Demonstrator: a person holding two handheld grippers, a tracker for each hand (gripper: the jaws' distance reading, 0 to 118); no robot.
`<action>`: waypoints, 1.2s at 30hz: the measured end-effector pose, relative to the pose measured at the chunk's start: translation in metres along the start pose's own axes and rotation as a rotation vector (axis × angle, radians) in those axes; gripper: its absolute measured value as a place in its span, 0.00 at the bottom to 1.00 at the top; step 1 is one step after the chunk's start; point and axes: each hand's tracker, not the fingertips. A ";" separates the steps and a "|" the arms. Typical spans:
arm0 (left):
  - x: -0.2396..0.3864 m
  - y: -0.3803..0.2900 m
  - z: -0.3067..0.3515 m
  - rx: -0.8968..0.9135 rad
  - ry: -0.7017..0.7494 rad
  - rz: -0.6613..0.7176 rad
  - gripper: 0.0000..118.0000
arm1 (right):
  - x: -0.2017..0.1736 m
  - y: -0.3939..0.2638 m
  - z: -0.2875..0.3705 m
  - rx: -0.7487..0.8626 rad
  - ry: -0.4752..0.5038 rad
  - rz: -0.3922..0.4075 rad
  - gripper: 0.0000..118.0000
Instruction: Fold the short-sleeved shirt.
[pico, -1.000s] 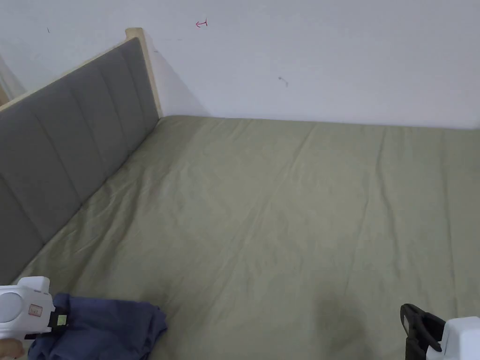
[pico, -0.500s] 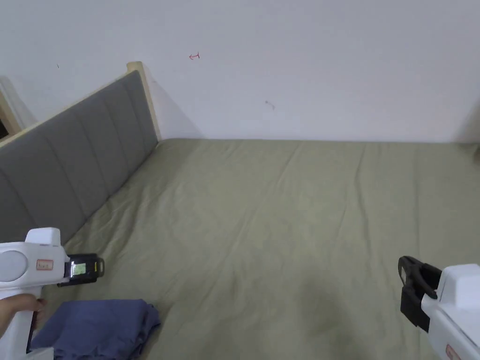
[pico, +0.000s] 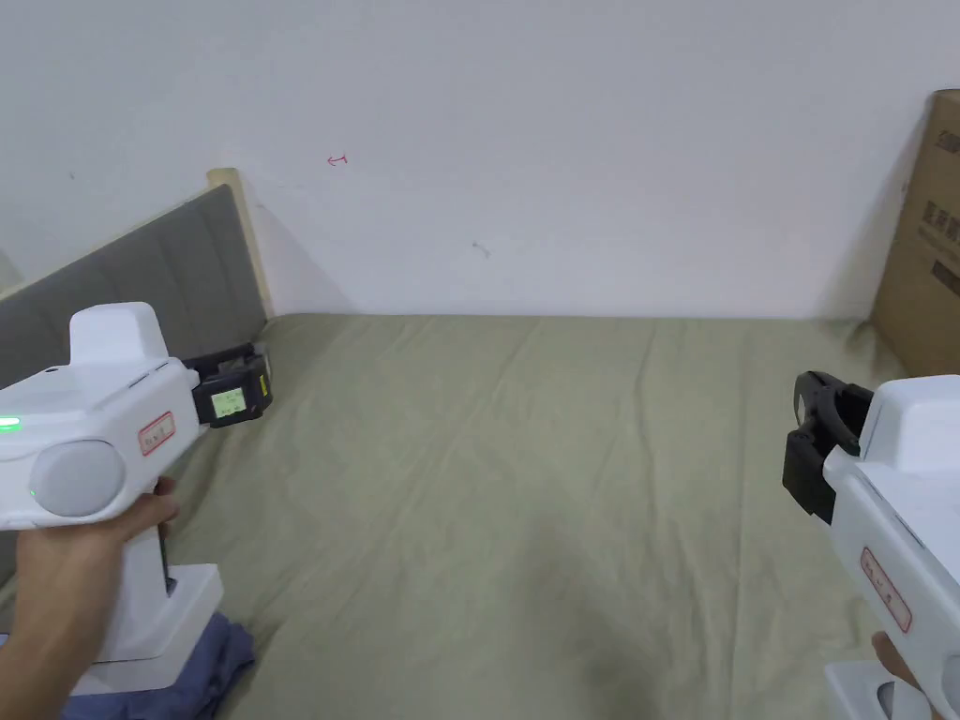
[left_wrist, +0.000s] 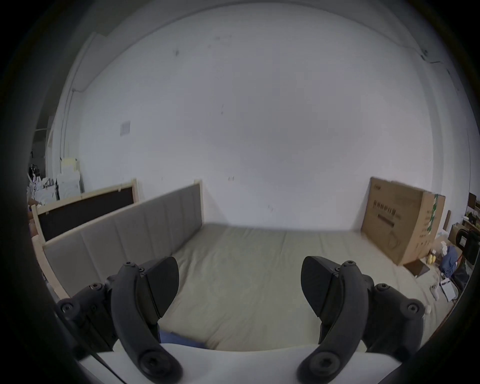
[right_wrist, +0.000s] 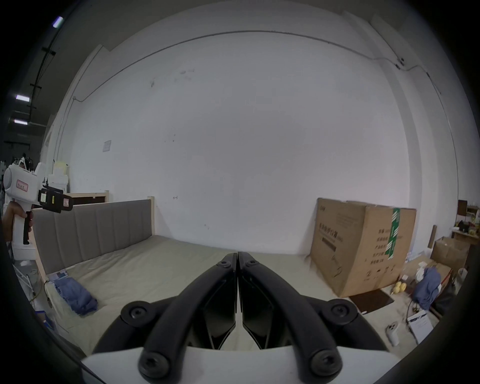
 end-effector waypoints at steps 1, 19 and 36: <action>0.008 -0.001 0.003 0.032 -0.010 0.004 0.85 | 0.002 0.002 0.003 0.007 -0.009 0.008 0.00; 0.120 -0.071 0.032 0.206 -0.181 -0.015 0.00 | 0.025 -0.015 0.027 0.039 -0.120 -0.037 0.00; 0.120 -0.081 0.036 0.184 -0.212 -0.036 0.00 | 0.021 -0.014 0.033 0.042 -0.116 -0.033 0.00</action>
